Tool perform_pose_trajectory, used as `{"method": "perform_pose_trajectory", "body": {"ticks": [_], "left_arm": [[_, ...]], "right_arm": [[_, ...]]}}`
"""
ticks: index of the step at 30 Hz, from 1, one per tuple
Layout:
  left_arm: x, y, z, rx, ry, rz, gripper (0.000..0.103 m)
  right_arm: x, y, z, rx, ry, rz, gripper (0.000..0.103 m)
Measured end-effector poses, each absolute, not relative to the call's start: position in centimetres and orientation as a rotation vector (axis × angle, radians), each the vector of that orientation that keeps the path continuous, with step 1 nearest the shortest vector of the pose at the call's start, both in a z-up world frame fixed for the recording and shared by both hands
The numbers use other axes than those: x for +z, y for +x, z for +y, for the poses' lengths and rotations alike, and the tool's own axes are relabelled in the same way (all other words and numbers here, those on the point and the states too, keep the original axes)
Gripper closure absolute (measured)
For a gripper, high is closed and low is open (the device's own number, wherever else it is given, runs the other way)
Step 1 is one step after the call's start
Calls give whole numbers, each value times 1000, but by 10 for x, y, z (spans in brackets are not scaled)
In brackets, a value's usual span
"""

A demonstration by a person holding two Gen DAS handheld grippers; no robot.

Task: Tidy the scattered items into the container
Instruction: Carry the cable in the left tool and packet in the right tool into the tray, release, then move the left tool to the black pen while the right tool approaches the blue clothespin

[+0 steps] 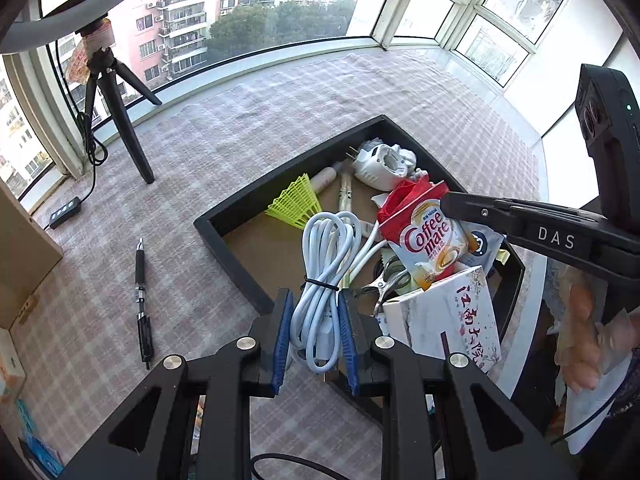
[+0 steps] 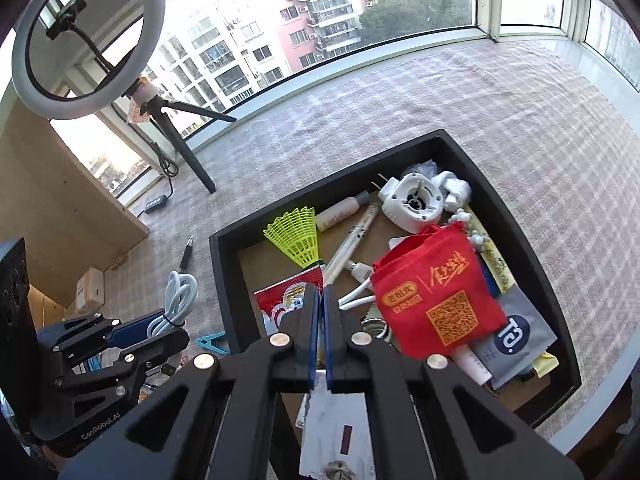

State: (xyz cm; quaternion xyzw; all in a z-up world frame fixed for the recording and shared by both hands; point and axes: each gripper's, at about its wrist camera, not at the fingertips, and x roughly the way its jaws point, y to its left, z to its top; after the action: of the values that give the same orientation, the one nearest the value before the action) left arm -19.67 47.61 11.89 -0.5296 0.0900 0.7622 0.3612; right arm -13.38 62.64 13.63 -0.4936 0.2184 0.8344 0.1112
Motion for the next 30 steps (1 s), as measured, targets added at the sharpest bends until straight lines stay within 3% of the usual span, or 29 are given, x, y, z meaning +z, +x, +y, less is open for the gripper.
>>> {"method": "perform_pose_trajectory", "body": {"ticks": [3, 4, 5, 6, 8, 20, 30], "left_arm": [[126, -194, 496, 1962, -1338, 219, 77], [128, -195, 501, 1958, -1338, 212, 55], [132, -196, 503, 1956, -1339, 196, 41], [137, -196, 503, 1970, -1322, 175, 31], [148, -194, 499, 2026, -1284, 189, 34], [194, -178, 360, 2286, -1316, 185, 38], [174, -149, 267, 2481, -1449, 82, 39]], "right_arm": [[140, -123, 646, 2418, -1404, 618, 100], [142, -120, 649, 2428, -1377, 603, 99], [145, -117, 653, 2436, -1355, 597, 98], [146, -115, 657, 2426, -1347, 608, 85], [151, -108, 663, 2433, -1305, 648, 66], [169, -97, 622, 2585, -1345, 551, 66], [166, -106, 561, 2794, -1540, 340, 66]]}}
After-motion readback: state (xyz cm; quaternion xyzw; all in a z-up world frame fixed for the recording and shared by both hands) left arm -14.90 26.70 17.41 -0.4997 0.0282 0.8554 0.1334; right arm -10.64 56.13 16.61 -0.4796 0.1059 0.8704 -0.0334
